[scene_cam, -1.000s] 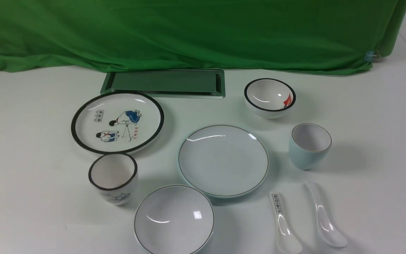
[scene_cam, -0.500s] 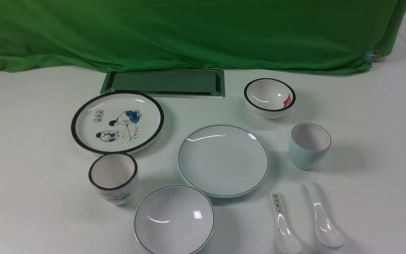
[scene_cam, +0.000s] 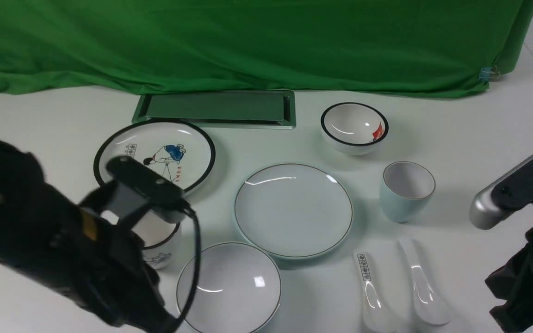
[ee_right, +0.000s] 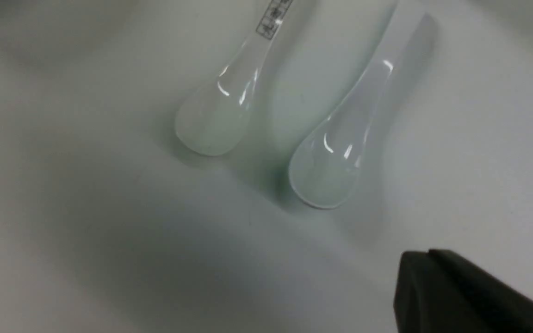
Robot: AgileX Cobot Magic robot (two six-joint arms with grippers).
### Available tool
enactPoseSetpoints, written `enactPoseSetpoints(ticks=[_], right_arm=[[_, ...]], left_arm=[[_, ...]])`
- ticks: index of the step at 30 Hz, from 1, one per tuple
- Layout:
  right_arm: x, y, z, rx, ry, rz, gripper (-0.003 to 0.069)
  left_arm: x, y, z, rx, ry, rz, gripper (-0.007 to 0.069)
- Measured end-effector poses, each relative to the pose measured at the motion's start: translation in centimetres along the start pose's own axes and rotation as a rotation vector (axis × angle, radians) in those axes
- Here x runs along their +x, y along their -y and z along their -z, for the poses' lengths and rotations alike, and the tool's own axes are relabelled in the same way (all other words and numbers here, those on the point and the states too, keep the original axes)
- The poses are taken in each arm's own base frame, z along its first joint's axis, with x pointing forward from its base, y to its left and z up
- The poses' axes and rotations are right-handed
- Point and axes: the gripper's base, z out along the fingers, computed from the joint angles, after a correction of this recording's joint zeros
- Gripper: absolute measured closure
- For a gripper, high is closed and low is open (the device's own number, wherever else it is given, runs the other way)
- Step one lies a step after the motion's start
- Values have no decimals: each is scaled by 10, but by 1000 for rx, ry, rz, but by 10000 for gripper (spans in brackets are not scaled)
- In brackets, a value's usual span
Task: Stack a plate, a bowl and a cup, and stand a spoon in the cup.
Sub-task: Use the left arm to grab a blue rice bowl
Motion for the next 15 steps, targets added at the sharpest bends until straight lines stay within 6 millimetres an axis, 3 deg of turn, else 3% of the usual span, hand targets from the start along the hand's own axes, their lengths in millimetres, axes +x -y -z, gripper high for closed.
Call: enactPoseSetpoints(ticks=[4,7,10,15], right_arm=[[-4,-2,-1,-1,19,14,638],[-4,-3,-1,-3,20,17,638],[-4,-3,-1,-4,17,17,638],[-4,-3,-1,-4,17,17,636]], left_arm=[[-11,5,-29,8,-28,30,489],[-16,3,-44,1,-39,61,358],[-19,-1,-51,-36,-27,103,226],[-22,-8,-56,-117,-5,190,113]])
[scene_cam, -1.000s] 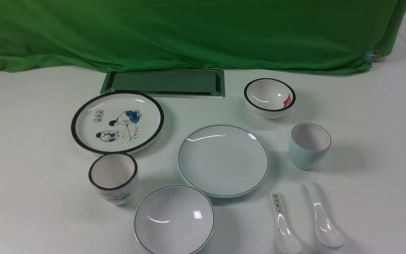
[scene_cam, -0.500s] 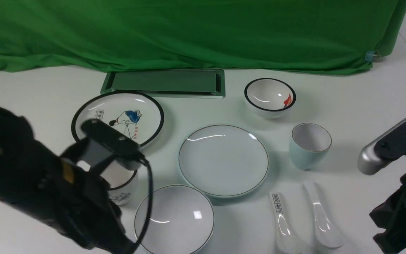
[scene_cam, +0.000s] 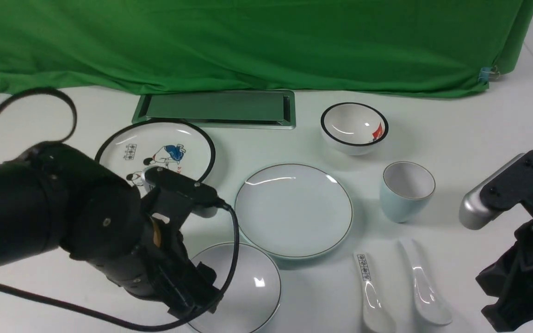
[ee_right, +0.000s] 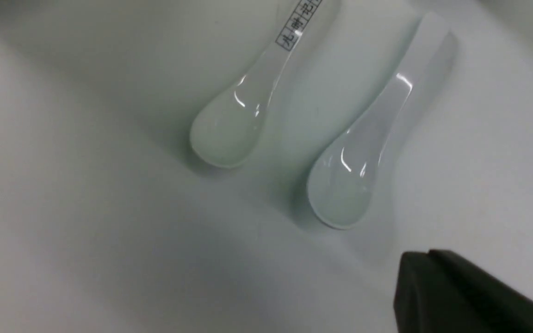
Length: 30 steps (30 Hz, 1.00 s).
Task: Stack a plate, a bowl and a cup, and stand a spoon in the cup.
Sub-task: Use the left arm to grab a blue rice bowl, then use the left arm to put the blue rice bowl into the blue large plate in the middle
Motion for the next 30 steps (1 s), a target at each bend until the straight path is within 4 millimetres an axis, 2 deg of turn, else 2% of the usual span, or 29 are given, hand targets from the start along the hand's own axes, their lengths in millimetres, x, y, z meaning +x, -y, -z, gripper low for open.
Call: enactPoseSetpoints(ticks=[5,7,11,12,13,14,16,17,19,20,22,26,30], right_arm=[[0,0,0,0,0,2,631],[0,0,0,0,0,2,629],[1,0,0,-3,-12,2,622],[1,0,0,-3,-13,2,622],[2,0,0,-5,-19,2,622],[2,0,0,-5,-19,2,622],[3,-1,0,-8,-31,2,620],[3,-1,0,-9,-36,2,620],[4,-1,0,-12,-49,2,618],[4,-1,0,-12,-49,2,618],[5,-1,0,-14,-57,2,617],[6,-1,0,-15,-62,2,614],[6,-1,0,-15,-62,2,611]], left_arm=[[-4,0,-11,-9,5,29,112],[-6,1,-21,-5,-3,37,138],[-7,2,-41,2,-28,53,260],[-7,2,-41,2,-28,53,268],[-7,2,-47,1,-38,54,334],[-7,2,-48,1,-38,54,342],[-10,2,-48,4,-26,61,468],[-11,2,-48,5,-24,61,486],[-14,3,-41,18,-1,61,571],[-14,4,-40,19,0,59,576],[-19,5,-26,23,7,18,622],[-33,6,6,14,51,-75,635],[-65,6,38,30,137,-130,635]])
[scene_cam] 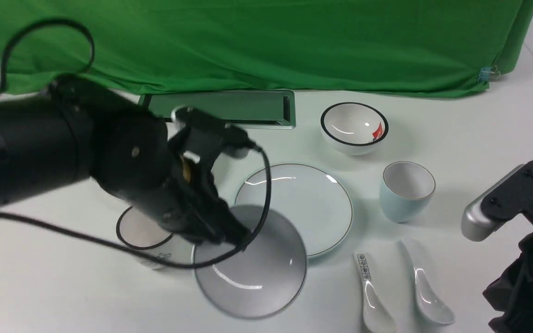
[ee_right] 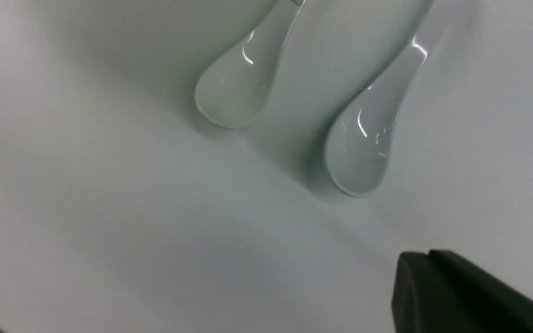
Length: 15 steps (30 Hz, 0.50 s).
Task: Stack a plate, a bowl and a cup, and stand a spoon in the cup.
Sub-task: Use the left arm to put the blue rice bowl into the blue large plate in the middle
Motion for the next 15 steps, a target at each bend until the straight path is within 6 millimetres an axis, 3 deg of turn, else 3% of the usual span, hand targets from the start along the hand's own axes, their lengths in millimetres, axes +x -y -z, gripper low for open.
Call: enactPoseSetpoints(ticks=[4,7,15], right_arm=[[-1,0,0,2,7,0,609],[-3,1,0,7,29,0,609],[-5,1,1,13,52,0,609]], left_arm=[[-28,-11,1,49,0,3,635],[-54,-27,-23,131,-4,42,635],[-88,-47,-85,167,-19,71,635]])
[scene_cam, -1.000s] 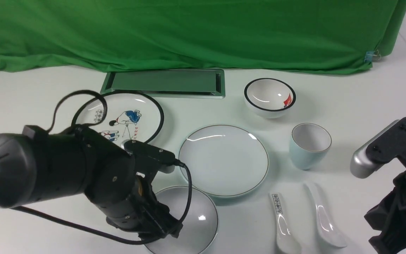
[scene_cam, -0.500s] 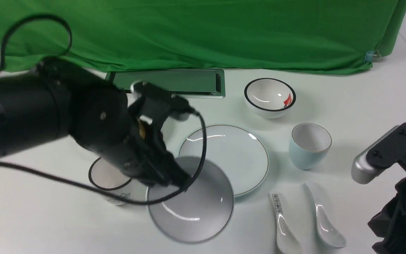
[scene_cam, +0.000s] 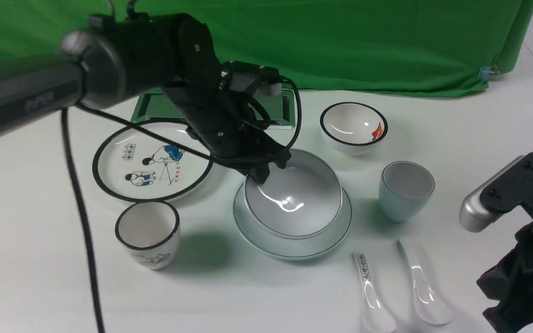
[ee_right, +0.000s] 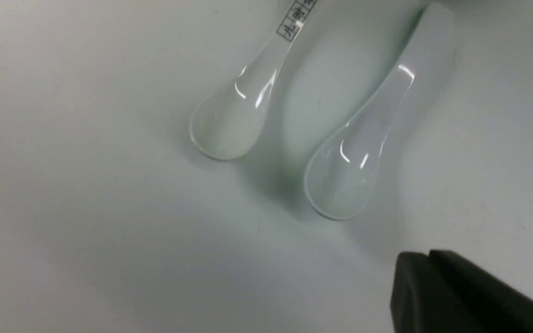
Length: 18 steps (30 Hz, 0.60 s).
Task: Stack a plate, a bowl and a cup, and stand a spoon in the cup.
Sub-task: Use the left arm to put the blue rice bowl into the blue large plate in the middle
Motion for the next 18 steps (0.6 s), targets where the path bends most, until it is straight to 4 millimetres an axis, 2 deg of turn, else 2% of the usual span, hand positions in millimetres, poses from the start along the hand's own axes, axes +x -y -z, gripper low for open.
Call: enactPoseSetpoints(ticks=[4,9,12,15,16,18], right_arm=[[-5,1,5,5,22,-5,609],[-19,4,19,21,91,-9,609],[-27,6,27,27,121,-13,609],[-41,9,29,35,136,-19,608],[-41,10,29,35,135,-20,608],[-53,15,24,53,113,-20,587]], left_arm=[[-9,-9,-29,2,-20,4,635],[-14,-14,-47,3,-33,6,632],[-14,-14,-49,3,-35,5,623],[-15,-17,-47,-30,-44,-21,561],[-15,-17,-47,-30,-44,-21,561],[-15,-18,-42,-54,-65,-38,481]])
